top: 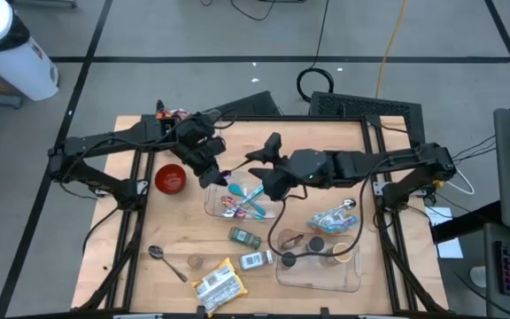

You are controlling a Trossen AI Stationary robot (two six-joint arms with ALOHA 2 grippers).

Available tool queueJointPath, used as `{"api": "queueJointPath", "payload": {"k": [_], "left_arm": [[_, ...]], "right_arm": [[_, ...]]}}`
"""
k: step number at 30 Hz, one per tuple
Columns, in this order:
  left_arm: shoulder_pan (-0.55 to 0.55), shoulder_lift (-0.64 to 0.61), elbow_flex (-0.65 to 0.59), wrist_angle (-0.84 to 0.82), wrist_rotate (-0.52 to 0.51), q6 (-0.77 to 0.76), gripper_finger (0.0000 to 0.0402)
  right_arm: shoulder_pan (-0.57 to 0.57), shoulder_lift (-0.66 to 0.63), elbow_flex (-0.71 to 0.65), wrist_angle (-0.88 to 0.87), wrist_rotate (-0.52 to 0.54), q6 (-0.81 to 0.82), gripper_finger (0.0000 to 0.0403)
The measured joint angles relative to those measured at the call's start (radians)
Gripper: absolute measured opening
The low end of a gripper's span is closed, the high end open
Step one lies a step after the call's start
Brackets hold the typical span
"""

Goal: Pick & Place Food Item
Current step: Put the blue spoon into the middle transparent bin

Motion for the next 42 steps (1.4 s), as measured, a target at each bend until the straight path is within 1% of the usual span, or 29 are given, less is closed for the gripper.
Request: {"api": "queueJointPath", "payload": {"k": [4, 6, 8, 10, 14, 16, 22, 24, 28, 33, 37, 42], "left_arm": [[-0.007, 0.000, 0.000, 0.003, 0.004, -0.011, 0.0006], [-0.011, 0.000, 0.000, 0.007, 0.005, -0.017, 0.0004], [-0.017, 0.000, 0.000, 0.006, 0.004, -0.023, 0.0004], [-0.023, 0.000, 0.000, 0.007, 0.005, -0.028, 0.0006], [-0.036, 0.000, 0.000, 0.006, -0.009, -0.029, 0.0004], [-0.041, 0.000, 0.000, 0.006, -0.026, -0.031, 0.0005], [-0.041, 0.000, 0.000, 0.003, -0.035, -0.030, 0.0004], [-0.041, -0.001, 0.000, -0.006, -0.042, -0.034, 0.0007], [-0.038, -0.002, 0.000, -0.010, -0.044, -0.033, 0.0004], [-0.038, -0.002, 0.000, -0.011, -0.047, -0.033, 0.0009], [-0.038, -0.002, 0.000, -0.013, -0.048, -0.033, 0.0005], [-0.038, -0.002, 0.000, -0.012, -0.049, -0.033, 0.0015]], "right_arm": [[0.000, 0.010, -0.002, -0.015, 0.027, -0.025, 0.0215], [0.000, 0.018, 0.000, -0.006, 0.063, -0.050, 0.0213], [0.000, 0.031, -0.001, -0.013, 0.095, -0.074, 0.0206], [0.000, 0.046, -0.002, -0.014, 0.099, -0.087, 0.0195], [-0.001, 0.052, -0.002, -0.010, 0.119, -0.084, 0.0158], [-0.001, 0.051, -0.002, -0.007, 0.117, -0.082, 0.0135], [-0.001, 0.051, -0.002, -0.003, 0.119, -0.054, 0.0061], [0.000, 0.051, -0.002, -0.021, 0.119, -0.057, 0.0043], [0.002, 0.051, -0.003, -0.024, 0.121, -0.059, 0.0042], [0.002, 0.051, -0.003, -0.018, 0.124, -0.058, 0.0048], [0.002, 0.051, -0.003, -0.021, 0.140, -0.060, 0.0042], [0.002, 0.051, -0.003, -0.021, 0.141, -0.052, 0.0042]]}}
